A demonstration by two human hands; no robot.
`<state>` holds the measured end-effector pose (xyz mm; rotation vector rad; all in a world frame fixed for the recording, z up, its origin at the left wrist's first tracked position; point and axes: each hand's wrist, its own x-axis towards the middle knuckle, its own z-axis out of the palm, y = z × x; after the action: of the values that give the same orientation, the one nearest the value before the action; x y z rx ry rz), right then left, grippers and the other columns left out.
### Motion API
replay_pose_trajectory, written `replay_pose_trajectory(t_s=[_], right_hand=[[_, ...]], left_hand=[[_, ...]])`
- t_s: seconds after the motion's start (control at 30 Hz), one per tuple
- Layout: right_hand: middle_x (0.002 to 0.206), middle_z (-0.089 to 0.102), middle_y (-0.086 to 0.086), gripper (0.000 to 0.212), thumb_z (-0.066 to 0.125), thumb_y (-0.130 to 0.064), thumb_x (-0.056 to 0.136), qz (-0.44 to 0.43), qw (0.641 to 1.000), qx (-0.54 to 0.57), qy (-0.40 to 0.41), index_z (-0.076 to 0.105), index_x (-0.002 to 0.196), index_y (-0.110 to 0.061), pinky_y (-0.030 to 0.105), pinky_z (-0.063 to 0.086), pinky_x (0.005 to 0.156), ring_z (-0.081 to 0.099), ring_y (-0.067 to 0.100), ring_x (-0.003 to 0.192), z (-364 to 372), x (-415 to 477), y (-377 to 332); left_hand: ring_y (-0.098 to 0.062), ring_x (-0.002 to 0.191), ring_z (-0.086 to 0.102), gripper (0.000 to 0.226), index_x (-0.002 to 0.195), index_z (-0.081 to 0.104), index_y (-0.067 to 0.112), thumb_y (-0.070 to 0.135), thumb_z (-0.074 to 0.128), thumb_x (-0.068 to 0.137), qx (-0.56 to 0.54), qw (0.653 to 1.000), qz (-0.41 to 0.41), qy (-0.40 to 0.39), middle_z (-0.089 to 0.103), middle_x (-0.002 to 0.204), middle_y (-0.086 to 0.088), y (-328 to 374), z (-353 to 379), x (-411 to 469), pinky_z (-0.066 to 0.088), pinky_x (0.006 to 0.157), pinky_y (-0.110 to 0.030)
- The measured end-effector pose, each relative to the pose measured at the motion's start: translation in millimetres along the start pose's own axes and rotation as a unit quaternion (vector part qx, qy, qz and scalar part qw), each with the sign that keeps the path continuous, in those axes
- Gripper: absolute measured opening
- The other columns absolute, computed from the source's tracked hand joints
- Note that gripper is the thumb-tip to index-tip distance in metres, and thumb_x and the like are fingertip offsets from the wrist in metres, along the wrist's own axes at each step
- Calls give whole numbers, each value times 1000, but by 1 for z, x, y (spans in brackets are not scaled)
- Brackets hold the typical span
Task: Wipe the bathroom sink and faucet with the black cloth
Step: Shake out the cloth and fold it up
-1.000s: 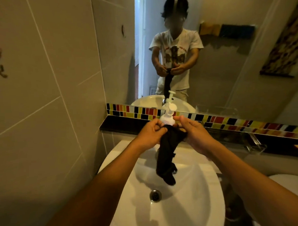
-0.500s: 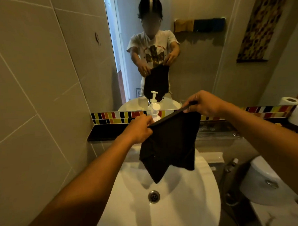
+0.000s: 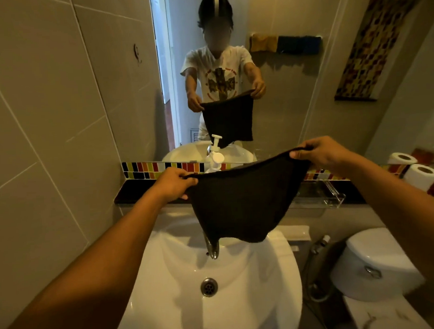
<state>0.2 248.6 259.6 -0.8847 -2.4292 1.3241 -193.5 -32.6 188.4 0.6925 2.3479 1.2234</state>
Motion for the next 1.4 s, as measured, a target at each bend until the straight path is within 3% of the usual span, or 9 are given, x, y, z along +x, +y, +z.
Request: replay_pose_trajectory(t_s=[0.1,0.2,0.27,0.4,0.57,0.8,0.93,1.1,1.4], right_hand=[[109,66,15,19,69,-17,84,155,978,139,14,62,98,-5,37,54,77,65,26,94,15,-3,32],[105,67,14,21,65,-16,86,211,941,263,-28,61,105,-8,35,52,74,65,26,95,42,-13,41],[103,71,13,19,65,-15,87,187,936,295,-46,63,105,-9,35,51,72,67,23,93,61,-17,38],[103,72,13,13,60,-14,90,110,945,309,-11,68,98,-7,31,52,70,71,19,86,80,-23,25],[98,73,9,25,54,-26,95,-1,978,208,16,73,95,-11,30,52,81,68,18,94,88,-41,17],[89,70,-6,19,54,-21,95,-78,975,177,109,71,102,-14,18,49,71,63,3,84,97,-51,13],[89,70,-2,19,55,-19,94,-141,981,114,75,71,104,-16,12,50,60,65,3,81,110,-55,10],[107,65,-2,32,63,-20,89,-179,978,92,55,64,121,-18,9,49,68,60,0,94,122,-53,17],[94,64,-12,23,55,-13,94,-174,975,111,87,66,114,-15,12,52,73,61,-1,89,125,-41,10]], left_hand=[[-13,69,60,19,94,64,7,25,59,91,-110,993,-48,-18,62,82,-5,13,14,-6,49,52,-19],[-16,79,64,19,104,62,8,23,56,93,-256,963,-80,-27,66,91,-9,38,46,-12,54,51,-23],[-22,86,67,12,102,57,10,18,56,93,-304,947,-97,-39,66,101,-14,57,67,-14,59,52,-26],[-25,69,70,13,103,54,4,14,53,94,-302,945,-109,-57,67,93,-18,89,93,-20,58,52,-27],[-31,82,72,16,104,56,3,15,54,95,-291,950,-102,-55,70,101,-22,106,101,-25,60,58,-30],[-31,75,72,17,105,57,-1,9,56,92,-282,954,-97,-19,69,100,-23,97,95,-26,59,49,-30],[-31,82,72,20,107,58,2,13,60,91,-307,944,-121,-4,70,100,-20,91,91,-28,61,61,-35],[-20,68,70,18,100,61,2,16,50,96,-351,929,-114,-4,70,81,-12,85,81,-32,59,50,-26],[-26,95,69,29,107,64,1,15,42,95,-366,924,-78,-75,71,100,-16,76,64,-37,56,83,-34]])
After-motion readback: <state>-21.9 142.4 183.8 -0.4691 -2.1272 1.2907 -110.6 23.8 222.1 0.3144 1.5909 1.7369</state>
